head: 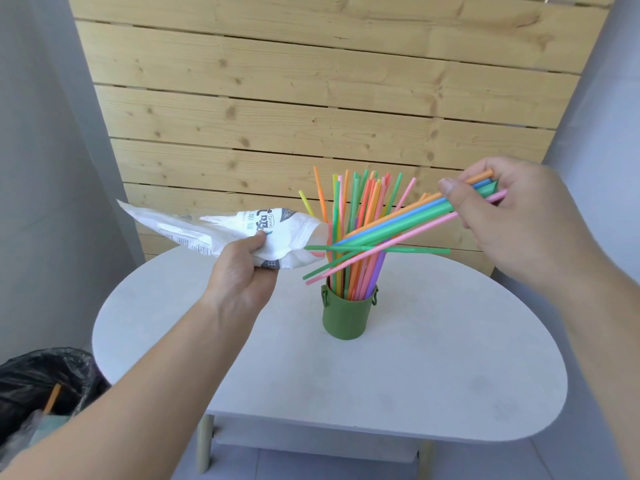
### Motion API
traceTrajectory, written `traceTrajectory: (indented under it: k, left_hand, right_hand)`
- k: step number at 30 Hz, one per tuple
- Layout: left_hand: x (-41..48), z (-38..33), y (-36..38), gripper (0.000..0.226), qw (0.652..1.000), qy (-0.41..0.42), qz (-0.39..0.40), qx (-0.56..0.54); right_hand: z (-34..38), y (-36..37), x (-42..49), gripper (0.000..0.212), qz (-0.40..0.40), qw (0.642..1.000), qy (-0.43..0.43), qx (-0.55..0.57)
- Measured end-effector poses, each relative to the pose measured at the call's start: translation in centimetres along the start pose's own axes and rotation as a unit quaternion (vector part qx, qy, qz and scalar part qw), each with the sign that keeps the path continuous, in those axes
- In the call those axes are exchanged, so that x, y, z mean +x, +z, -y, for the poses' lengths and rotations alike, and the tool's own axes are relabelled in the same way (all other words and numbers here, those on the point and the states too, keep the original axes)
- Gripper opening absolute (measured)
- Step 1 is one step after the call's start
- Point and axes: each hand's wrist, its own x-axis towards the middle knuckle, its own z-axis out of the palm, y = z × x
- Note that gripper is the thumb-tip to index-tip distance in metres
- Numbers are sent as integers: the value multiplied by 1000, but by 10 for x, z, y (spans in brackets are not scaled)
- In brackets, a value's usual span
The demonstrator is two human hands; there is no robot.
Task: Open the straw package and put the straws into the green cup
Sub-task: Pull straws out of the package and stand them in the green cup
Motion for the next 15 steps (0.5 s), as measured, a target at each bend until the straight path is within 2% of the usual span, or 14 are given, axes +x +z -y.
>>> traceTrajectory:
  k: [9,15]
  left_hand:
    - [4,-9,0,22,999,11,-27,-26]
    - [1,-14,2,16,998,27,-29,-42]
  right_hand:
    - [-12,-12,5,25,-13,999,26,12]
    - [-21,-22,10,21,-14,998,37,43]
